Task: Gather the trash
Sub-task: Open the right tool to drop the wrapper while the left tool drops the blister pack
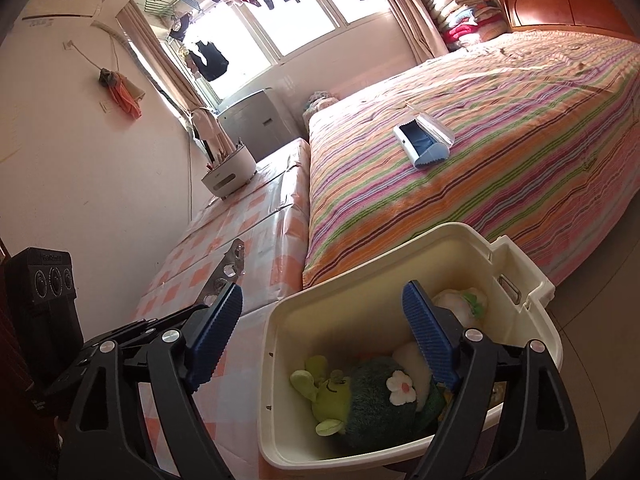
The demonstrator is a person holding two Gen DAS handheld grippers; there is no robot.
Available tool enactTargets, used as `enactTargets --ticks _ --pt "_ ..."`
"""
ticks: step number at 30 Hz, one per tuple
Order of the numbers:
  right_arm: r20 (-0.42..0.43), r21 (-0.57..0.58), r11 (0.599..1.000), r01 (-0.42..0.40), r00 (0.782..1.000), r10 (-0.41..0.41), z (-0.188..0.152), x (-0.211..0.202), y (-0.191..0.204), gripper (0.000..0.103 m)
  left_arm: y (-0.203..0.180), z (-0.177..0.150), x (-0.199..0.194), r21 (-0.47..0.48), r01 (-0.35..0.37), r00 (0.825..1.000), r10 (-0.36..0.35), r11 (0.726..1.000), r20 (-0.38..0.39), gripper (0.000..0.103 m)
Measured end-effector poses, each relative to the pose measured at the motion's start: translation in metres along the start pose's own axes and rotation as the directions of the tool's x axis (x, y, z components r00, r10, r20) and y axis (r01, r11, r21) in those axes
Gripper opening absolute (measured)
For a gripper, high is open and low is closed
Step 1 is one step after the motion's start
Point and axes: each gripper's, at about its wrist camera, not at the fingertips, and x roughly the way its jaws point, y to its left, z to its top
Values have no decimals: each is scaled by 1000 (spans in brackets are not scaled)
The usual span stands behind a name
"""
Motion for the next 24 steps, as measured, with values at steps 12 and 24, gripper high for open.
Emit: enactTargets --ticks 12,24 --pt "152 125 992 22 988 -41 11 -27 -23 83 -25 6 13 23 40 999 -40 999 -9 5" --pt "218 179 983 37 973 -76 13 -44 -38 84 -52 6 31 39 89 996 -88 995 -24 5"
